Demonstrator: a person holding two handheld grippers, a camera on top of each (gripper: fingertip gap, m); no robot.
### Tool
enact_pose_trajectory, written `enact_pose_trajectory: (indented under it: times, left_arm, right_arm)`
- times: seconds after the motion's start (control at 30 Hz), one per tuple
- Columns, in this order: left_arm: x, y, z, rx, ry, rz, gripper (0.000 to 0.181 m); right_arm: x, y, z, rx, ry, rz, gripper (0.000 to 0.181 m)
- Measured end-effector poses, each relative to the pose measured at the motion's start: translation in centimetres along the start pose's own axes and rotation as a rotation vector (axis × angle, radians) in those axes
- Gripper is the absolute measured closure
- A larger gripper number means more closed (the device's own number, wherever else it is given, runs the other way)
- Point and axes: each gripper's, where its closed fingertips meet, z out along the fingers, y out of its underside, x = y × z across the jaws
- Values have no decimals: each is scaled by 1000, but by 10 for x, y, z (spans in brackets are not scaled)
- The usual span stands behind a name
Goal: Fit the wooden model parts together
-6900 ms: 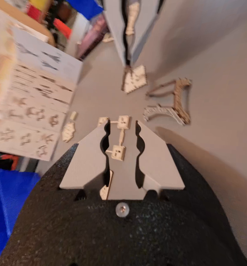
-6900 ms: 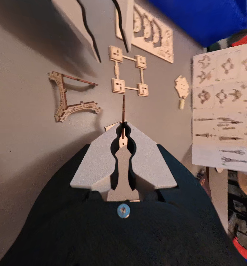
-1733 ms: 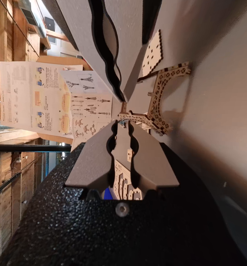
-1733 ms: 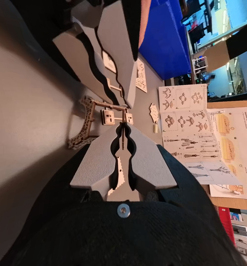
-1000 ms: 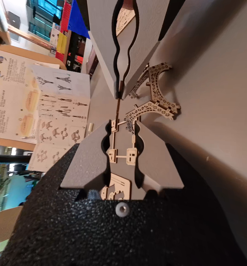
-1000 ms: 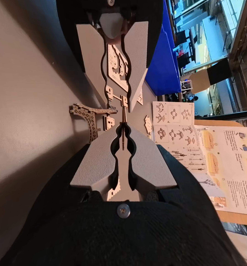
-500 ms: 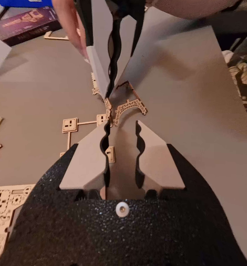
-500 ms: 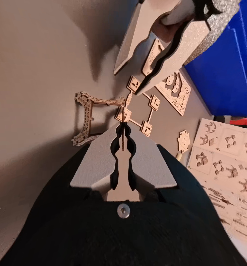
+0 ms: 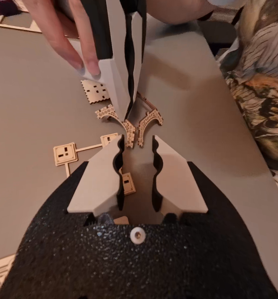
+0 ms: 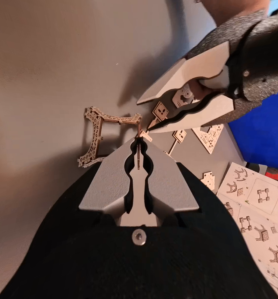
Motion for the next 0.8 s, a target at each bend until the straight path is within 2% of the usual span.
enact_pose_trajectory:
  times: [0.13, 0.23, 0.43, 0.67, 0.8]
  left_arm:
    - [4, -9, 5, -26, 103, -45, 151]
    - [7, -9, 10, -59, 156, -65, 153]
    - [2, 15, 11, -144, 148, -89, 154]
    - [13, 6, 10, -74, 234, -117, 153]
    - [15, 4, 15, -73, 236, -102, 154]
  right_arm:
    - [-2, -1, 0, 17, -31, -44, 181]
    - [-4, -6, -1, 98, -52, -40, 181]
    - [-8, -12, 1, 211, -37, -15, 181]
    - [-9, -14, 2, 229, -44, -24, 181]
    - [-8, -14, 3, 209, -20, -51, 181]
